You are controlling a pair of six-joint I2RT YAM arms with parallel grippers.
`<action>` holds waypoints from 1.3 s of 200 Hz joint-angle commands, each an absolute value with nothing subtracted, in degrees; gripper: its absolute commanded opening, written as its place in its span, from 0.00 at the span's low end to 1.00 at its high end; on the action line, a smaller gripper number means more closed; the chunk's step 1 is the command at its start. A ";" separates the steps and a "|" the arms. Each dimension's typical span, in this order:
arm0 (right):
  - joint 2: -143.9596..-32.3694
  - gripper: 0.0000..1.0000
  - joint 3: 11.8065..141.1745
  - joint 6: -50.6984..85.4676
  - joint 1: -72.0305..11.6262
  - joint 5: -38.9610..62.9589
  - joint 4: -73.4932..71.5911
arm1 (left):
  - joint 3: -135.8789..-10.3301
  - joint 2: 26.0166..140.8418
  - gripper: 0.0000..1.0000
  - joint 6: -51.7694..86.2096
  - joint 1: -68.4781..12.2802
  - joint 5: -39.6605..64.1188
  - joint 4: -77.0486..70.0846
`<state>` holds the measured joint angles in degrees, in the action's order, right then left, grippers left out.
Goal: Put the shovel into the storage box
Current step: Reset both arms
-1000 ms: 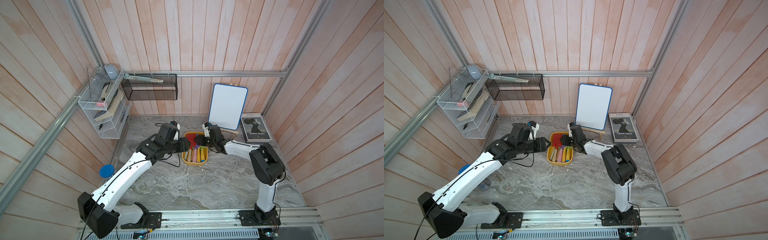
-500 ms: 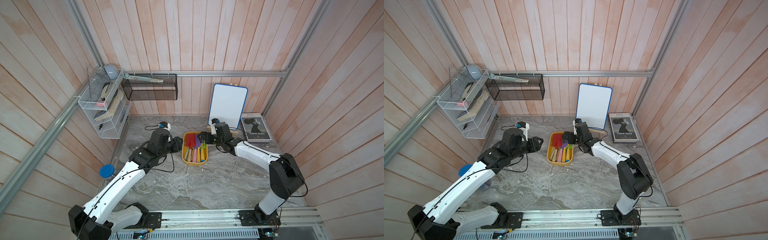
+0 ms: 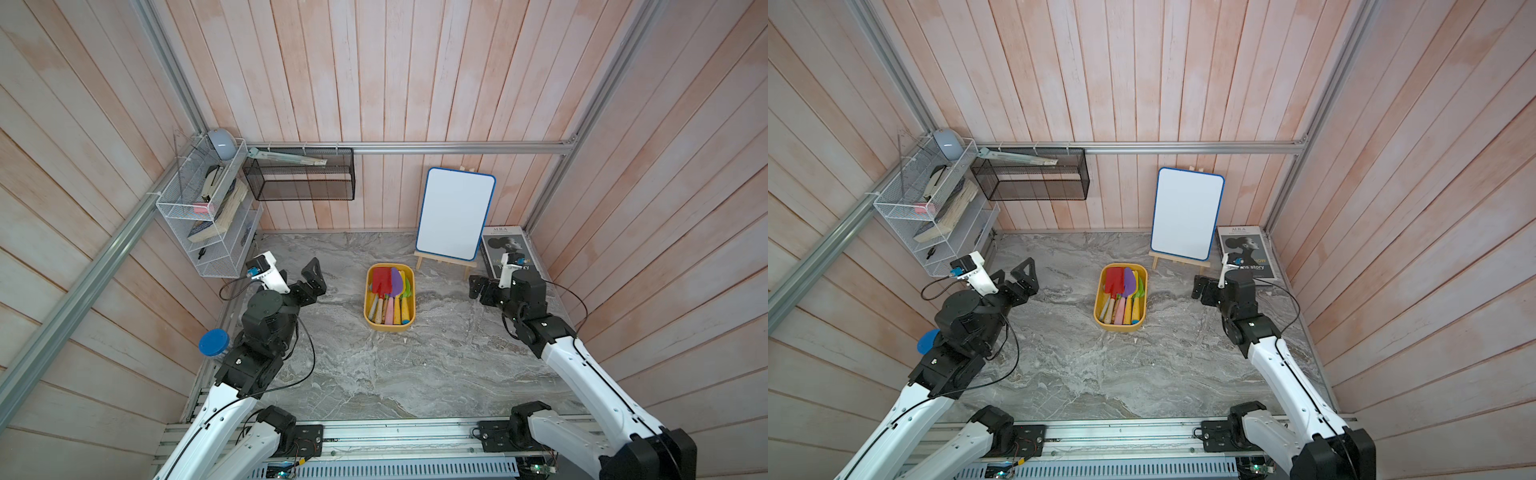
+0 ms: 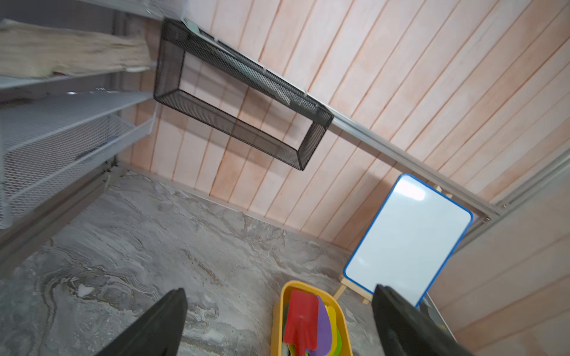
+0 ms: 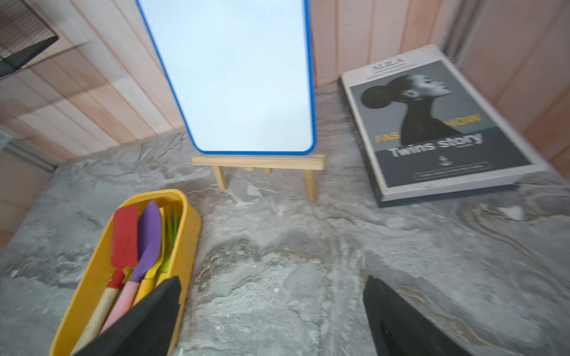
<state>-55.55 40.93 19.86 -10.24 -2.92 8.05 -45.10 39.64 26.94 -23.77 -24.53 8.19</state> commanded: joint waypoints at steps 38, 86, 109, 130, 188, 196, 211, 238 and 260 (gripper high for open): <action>-53.30 0.98 32.76 13.89 -1.35 -5.20 4.64 | -24.55 39.50 1.00 -0.15 -22.88 -46.92 -25.14; -57.63 0.98 30.66 13.00 1.54 -4.83 -4.07 | -13.40 51.56 1.00 0.27 -12.96 -32.28 -43.37; -57.65 0.98 29.11 12.47 2.77 -4.35 -7.38 | -7.76 59.07 1.00 5.86 -7.24 -24.78 -55.41; -56.89 0.98 26.54 12.66 4.27 -2.97 -12.28 | -6.40 68.70 1.00 4.90 -4.40 -17.29 -64.23; -58.48 0.98 15.37 10.34 5.67 -0.22 -35.31 | -7.49 93.46 1.00 -1.45 -2.82 -12.46 -90.20; -58.86 0.98 13.15 9.58 5.70 0.00 -39.91 | -6.86 91.81 1.00 -0.46 -3.01 -12.41 -86.62; -59.84 0.98 10.11 8.26 5.69 0.31 -46.55 | -8.60 88.44 1.00 2.47 -0.85 -10.96 -78.79; -67.12 0.98 6.75 7.50 5.72 -0.12 -58.81 | -13.66 88.27 1.00 4.04 1.96 -6.20 -68.51; -72.11 0.98 8.33 8.73 5.80 1.30 -63.00 | -14.35 88.91 1.00 3.60 2.02 -4.13 -68.32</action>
